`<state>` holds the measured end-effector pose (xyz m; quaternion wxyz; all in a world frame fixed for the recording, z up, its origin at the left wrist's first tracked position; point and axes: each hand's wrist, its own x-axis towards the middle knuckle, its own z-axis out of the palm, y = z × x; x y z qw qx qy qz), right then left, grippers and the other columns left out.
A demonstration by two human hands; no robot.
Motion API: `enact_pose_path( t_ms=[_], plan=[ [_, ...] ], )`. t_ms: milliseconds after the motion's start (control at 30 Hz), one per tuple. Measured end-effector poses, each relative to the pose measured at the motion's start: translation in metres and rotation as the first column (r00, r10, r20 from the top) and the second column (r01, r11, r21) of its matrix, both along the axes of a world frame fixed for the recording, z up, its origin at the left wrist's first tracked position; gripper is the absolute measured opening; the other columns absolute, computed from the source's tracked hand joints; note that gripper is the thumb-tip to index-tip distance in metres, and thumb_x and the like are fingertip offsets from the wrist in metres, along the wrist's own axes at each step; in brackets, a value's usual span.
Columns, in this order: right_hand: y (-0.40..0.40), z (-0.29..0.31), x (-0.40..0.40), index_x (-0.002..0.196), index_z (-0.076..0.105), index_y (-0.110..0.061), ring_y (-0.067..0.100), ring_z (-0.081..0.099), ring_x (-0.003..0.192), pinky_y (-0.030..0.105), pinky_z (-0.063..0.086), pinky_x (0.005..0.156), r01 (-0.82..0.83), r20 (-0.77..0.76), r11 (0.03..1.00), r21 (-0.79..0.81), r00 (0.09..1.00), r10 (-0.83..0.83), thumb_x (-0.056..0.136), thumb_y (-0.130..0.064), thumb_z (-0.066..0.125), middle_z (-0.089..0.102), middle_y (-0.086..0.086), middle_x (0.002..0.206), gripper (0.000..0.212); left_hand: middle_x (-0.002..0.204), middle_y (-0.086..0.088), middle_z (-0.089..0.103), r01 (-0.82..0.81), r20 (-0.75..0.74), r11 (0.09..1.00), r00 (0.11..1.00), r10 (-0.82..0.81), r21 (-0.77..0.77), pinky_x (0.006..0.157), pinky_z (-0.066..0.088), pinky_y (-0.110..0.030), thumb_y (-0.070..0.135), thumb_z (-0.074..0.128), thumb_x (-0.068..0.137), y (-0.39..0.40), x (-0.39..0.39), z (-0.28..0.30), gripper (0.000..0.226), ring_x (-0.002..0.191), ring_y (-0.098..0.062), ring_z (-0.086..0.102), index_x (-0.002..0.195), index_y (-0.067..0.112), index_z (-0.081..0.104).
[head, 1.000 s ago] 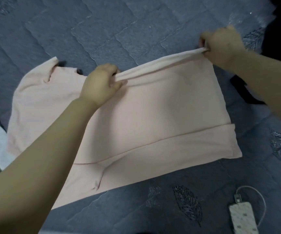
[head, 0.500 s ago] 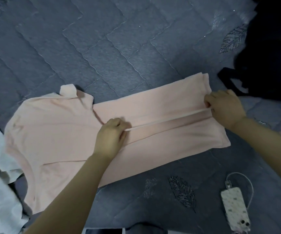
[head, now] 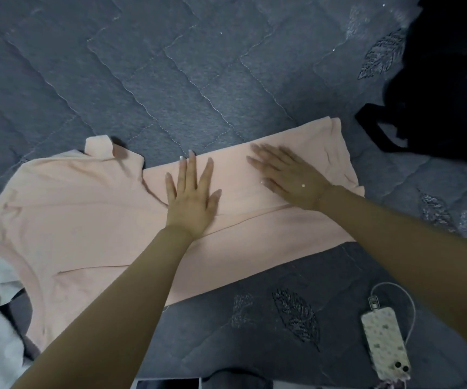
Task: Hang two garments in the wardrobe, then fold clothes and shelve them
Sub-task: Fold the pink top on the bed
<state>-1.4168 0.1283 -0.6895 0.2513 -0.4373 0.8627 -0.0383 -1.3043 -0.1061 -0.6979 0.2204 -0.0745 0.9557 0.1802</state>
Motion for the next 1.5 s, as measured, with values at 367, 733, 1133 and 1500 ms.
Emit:
enact_pose_path(
  t_ms=[367, 733, 1133, 1500],
  plan=[
    [0.040, -0.018, -0.026, 0.155, -0.004, -0.013, 0.013, -0.010, 0.149, 0.037, -0.005, 0.122, 0.513, -0.094, 0.852, 0.102, 0.858, -0.505, 0.104, -0.045, 0.016, -0.012, -0.001, 0.163, 0.063, 0.144, 0.009, -0.047, 0.052, 0.095, 0.998, 0.994, -0.054, 0.018, 0.111, -0.024, -0.050, 0.060, 0.014, 0.097, -0.008, -0.004, -0.023, 0.065, 0.132, -0.014, -0.046, 0.140, 0.042, -0.031],
    [-0.143, 0.037, 0.045, 0.119, 0.064, 0.000, 0.036, 0.052, 0.116, 0.042, 0.041, 0.101, 0.620, 0.114, 0.734, -0.278, 0.780, -0.616, 0.095, -0.012, 0.056, 0.056, 0.020, 0.124, 0.028, 0.109, -0.004, 0.060, -0.241, -0.290, 0.848, 0.866, 0.407, 0.472, 0.091, 0.039, -0.015, -0.004, 0.054, 0.082, -0.157, 0.009, 0.057, 0.031, 0.103, -0.022, 0.057, 0.108, 0.006, 0.067],
    [-0.314, 0.021, 0.079, 0.103, 0.065, -0.010, 0.015, 0.057, 0.091, 0.023, 0.043, 0.079, 0.987, 0.632, 0.095, 0.132, -0.010, -0.775, 0.083, -0.030, 0.075, 0.064, 0.000, 0.099, 0.031, 0.100, 0.003, 0.063, -0.237, -0.125, 0.928, 0.952, 0.281, 0.286, 0.097, 0.031, -0.034, 0.036, 0.070, 0.086, -0.279, -0.012, 0.020, 0.020, 0.107, -0.022, 0.054, 0.096, 0.019, 0.069],
    [-0.265, 0.070, 0.133, 0.091, 0.062, -0.009, 0.006, 0.055, 0.080, 0.017, 0.042, 0.075, 0.882, 0.687, 0.458, -0.109, 0.400, -0.607, 0.081, -0.003, 0.074, 0.064, -0.005, 0.088, 0.017, 0.093, -0.006, 0.064, -0.089, -0.295, 0.901, 0.927, 0.230, 0.424, 0.093, 0.029, -0.026, 0.015, 0.057, 0.092, -0.290, 0.135, 0.086, 0.015, 0.095, -0.019, 0.046, 0.100, 0.002, 0.060]
  ],
)
